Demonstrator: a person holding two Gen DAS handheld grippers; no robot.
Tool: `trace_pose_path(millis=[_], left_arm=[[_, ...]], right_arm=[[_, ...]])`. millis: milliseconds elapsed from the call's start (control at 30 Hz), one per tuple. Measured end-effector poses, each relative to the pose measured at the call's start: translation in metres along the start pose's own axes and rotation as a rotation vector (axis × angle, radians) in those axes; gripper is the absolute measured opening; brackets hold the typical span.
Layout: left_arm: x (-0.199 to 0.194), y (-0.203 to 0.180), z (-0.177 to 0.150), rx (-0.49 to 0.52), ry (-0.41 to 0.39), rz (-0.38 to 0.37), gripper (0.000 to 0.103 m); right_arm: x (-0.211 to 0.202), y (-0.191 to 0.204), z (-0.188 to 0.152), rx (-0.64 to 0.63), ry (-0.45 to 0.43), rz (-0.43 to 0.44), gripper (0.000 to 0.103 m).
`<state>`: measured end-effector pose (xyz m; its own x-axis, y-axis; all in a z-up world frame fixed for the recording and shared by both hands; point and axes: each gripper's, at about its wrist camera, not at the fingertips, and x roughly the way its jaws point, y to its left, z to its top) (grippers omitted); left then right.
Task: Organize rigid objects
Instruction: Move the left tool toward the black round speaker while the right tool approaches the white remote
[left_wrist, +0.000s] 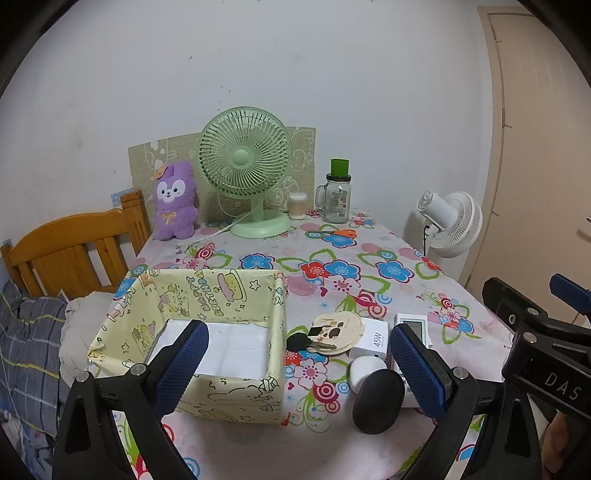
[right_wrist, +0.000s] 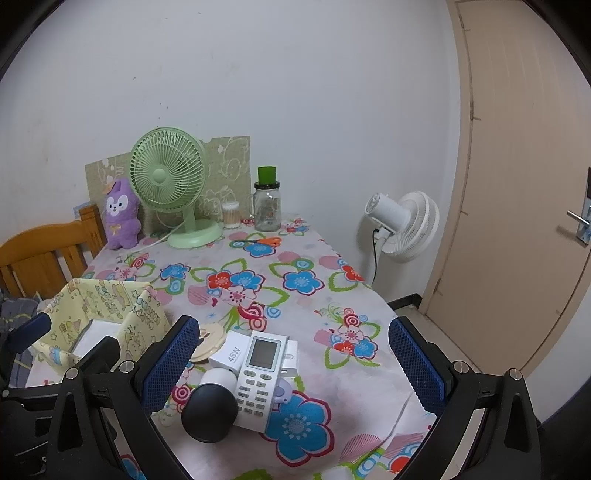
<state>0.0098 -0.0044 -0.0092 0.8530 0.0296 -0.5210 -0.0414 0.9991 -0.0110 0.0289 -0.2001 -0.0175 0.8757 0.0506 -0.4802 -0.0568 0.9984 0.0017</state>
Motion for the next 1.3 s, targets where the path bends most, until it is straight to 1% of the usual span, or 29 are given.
trace_pose_path(millis=[267, 400, 633, 867, 1233, 1300], left_arm=[[0.003, -0.009, -0.003, -0.001, 0.013, -0.018, 0.1], [0.007, -0.015, -0.005, -0.006, 0.026, -0.04, 0.099], [0.014, -0.03, -0.007, 0.007, 0.045, -0.055, 0.098], [0.026, -0.04, -0.011, 0.01, 0.074, -0.06, 0.097], [0.056, -0.053, -0.023, 0.029, 0.142, -0.057, 0.096], [0.061, -0.053, -0.025, 0.03, 0.154, -0.053, 0.096]], right_arm=[[0.0, -0.003, -0.003, -0.012, -0.004, -0.007, 0.103], [0.001, -0.004, -0.004, -0.019, -0.008, -0.012, 0.103], [0.008, -0.016, -0.008, -0.02, 0.001, -0.016, 0.103], [0.02, -0.025, -0.012, -0.006, 0.029, -0.004, 0.103], [0.049, -0.034, -0.023, 0.013, 0.09, 0.004, 0.103], [0.054, -0.034, -0.026, 0.015, 0.103, 0.008, 0.102]])
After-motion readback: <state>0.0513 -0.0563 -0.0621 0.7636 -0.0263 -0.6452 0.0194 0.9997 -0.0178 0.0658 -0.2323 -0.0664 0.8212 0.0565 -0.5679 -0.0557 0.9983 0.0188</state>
